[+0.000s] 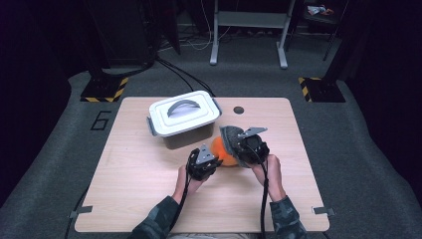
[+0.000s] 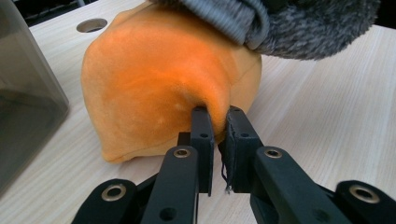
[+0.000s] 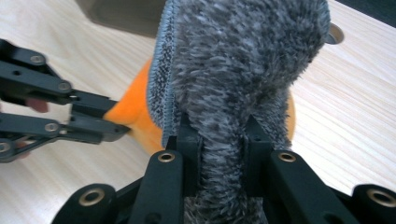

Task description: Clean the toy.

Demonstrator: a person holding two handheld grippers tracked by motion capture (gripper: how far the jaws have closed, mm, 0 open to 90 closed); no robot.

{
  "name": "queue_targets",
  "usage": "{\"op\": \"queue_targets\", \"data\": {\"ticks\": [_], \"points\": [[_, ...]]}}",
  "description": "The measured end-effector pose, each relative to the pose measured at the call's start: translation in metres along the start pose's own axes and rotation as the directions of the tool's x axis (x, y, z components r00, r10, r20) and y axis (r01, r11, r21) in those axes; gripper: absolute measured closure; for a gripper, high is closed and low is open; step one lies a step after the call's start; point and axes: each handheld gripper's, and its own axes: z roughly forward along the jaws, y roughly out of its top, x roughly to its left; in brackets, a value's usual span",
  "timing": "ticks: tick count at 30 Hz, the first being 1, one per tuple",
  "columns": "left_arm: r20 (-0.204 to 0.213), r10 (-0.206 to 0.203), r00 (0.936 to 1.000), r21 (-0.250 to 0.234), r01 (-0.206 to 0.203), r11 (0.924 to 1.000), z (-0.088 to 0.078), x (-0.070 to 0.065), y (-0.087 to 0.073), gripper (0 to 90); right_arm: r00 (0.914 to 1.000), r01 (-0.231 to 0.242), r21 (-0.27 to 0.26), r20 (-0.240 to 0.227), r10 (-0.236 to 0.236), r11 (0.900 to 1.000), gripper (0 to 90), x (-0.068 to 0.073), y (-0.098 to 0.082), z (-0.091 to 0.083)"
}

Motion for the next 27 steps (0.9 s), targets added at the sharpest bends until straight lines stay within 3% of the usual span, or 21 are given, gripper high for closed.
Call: {"op": "queue_targets", "data": {"ticks": [16, 22, 27], "points": [[-0.004, -0.049, 0.9988, 0.007, 0.049, 0.9988, 0.002, 0.008, -0.006, 83.2, 0.9946, -0.081, 0.037, 0.068, 0.078, 0.996, 74.1, -0.029, -0.01, 0.008], [-0.004, -0.058, 0.9983, 0.015, 0.058, 0.9982, 0.001, 0.01, -0.008, 83.2, 0.9874, -0.126, 0.083, 0.108, 0.116, 0.989, 74.1, -0.044, -0.02, 0.019], [0.002, -0.06, 0.9982, 0.021, 0.06, 0.998, 0.002, 0.011, -0.009, 83.1, 0.9842, -0.157, 0.116, 0.1, 0.146, 0.981, 74.0, -0.052, -0.027, 0.03]]}}
